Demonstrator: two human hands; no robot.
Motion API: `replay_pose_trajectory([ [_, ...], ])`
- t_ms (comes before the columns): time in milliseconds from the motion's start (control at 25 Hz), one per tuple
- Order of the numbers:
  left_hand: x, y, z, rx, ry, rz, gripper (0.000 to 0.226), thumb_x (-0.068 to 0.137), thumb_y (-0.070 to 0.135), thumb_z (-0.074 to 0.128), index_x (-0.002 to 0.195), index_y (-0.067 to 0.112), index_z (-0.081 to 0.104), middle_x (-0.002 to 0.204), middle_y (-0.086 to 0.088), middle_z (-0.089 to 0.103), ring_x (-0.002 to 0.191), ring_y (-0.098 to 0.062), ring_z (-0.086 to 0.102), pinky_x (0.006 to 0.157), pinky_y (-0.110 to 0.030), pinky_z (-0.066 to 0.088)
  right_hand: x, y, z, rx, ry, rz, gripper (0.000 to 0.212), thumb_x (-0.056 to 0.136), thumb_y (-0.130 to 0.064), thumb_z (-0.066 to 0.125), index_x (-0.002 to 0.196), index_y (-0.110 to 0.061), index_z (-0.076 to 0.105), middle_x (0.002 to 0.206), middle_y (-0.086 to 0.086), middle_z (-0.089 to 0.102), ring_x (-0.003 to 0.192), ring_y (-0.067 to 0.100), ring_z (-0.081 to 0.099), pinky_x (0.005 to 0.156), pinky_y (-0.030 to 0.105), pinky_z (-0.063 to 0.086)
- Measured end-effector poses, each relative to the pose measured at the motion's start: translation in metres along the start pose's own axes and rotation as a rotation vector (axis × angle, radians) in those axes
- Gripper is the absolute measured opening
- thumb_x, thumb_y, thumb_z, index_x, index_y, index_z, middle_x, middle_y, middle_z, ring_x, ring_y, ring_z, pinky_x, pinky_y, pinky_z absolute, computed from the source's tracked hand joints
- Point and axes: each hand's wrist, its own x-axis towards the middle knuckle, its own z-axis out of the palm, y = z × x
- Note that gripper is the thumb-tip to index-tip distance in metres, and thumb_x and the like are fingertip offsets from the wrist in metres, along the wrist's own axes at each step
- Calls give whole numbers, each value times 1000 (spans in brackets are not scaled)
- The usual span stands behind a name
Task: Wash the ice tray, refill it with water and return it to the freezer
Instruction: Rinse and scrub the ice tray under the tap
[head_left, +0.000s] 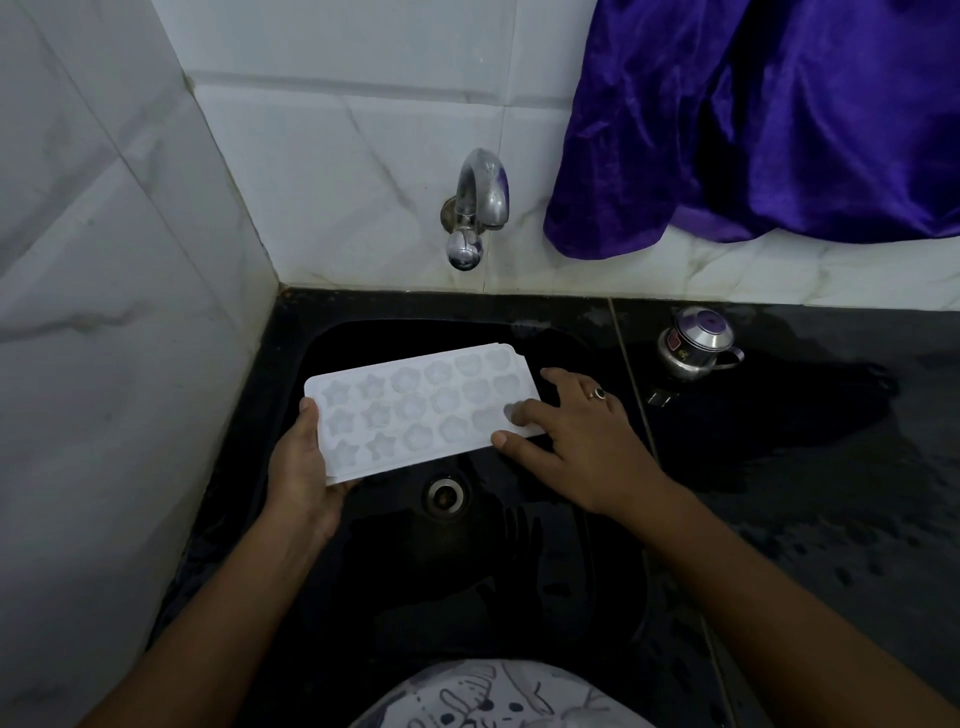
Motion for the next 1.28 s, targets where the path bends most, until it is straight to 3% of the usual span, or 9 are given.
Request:
replay_pose_trajectory([
  [160, -1, -2, 4, -4, -17, -4, 42, 112, 49, 41, 113, 22, 74, 104, 1, 84, 92, -18, 81, 66, -34, 63, 2, -4, 0, -105, 58, 30, 65, 91, -77, 32, 133, -36, 60, 163, 7, 28, 151, 32, 23, 120, 54, 22],
  [360, 1, 1, 2, -13, 0, 3, 41, 111, 49, 44, 111, 22, 75, 104, 0, 84, 92, -20, 81, 72, -38, 62, -1, -3, 0, -25, 5, 20, 67, 90, -78, 31, 138, -39, 58, 163, 5, 27, 152, 31, 21, 120, 54, 20],
  [520, 0, -4, 4, -32, -4, -5, 41, 111, 48, 44, 110, 22, 75, 100, 1, 84, 89, -19, 82, 61, -32, 65, 0, -9, 3, -56, 53, 28, 69, 91, -78, 31, 136, -35, 59, 164, 7, 26, 151, 32, 21, 121, 56, 21],
  [720, 0, -1, 6, -38, 3, 11, 39, 111, 48, 44, 108, 24, 75, 97, 2, 84, 85, -17, 82, 57, -30, 64, 5, -16, 6, 461, -22, 221, 57, 94, -73, 49, 126, -29, 66, 168, 3, 17, 154, 29, 14, 120, 53, 23],
  [840, 0, -1, 7, -34, 9, 12, 38, 111, 48, 46, 107, 24, 75, 96, 3, 84, 84, -16, 82, 58, -30, 64, 8, -19, 5, 534, -50, 276, 60, 94, -73, 48, 124, -25, 69, 165, 0, 21, 151, 27, 17, 117, 50, 28],
  [960, -1, 0, 6, -25, 1, 8, 38, 111, 48, 45, 107, 23, 75, 97, 2, 84, 85, -17, 82, 60, -31, 64, 7, -14, 2, 364, -61, 205, 59, 95, -73, 42, 119, -28, 70, 159, 1, 30, 148, 27, 24, 119, 53, 27],
  [1080, -3, -2, 5, -14, -5, 5, 39, 111, 47, 45, 108, 21, 75, 98, 1, 84, 85, -17, 82, 57, -29, 63, 3, -5, -2, -35, 8, 44, 59, 95, -74, 32, 120, -34, 67, 155, 2, 36, 146, 29, 28, 119, 54, 22],
  [1160, -4, -1, 6, -16, -6, -1, 39, 111, 47, 45, 110, 21, 75, 98, 1, 84, 85, -18, 82, 56, -29, 63, 3, 0, -5, -245, 62, -30, 58, 96, -73, 28, 126, -38, 64, 161, 6, 31, 150, 33, 24, 121, 59, 19],
  [1280, -2, 2, 6, -21, -4, 7, 39, 112, 47, 44, 110, 23, 74, 97, 3, 84, 86, -16, 82, 59, -30, 64, 5, 2, -10, -340, 65, -43, 60, 98, -74, 26, 139, -42, 55, 169, 10, 21, 155, 37, 17, 123, 64, 14],
])
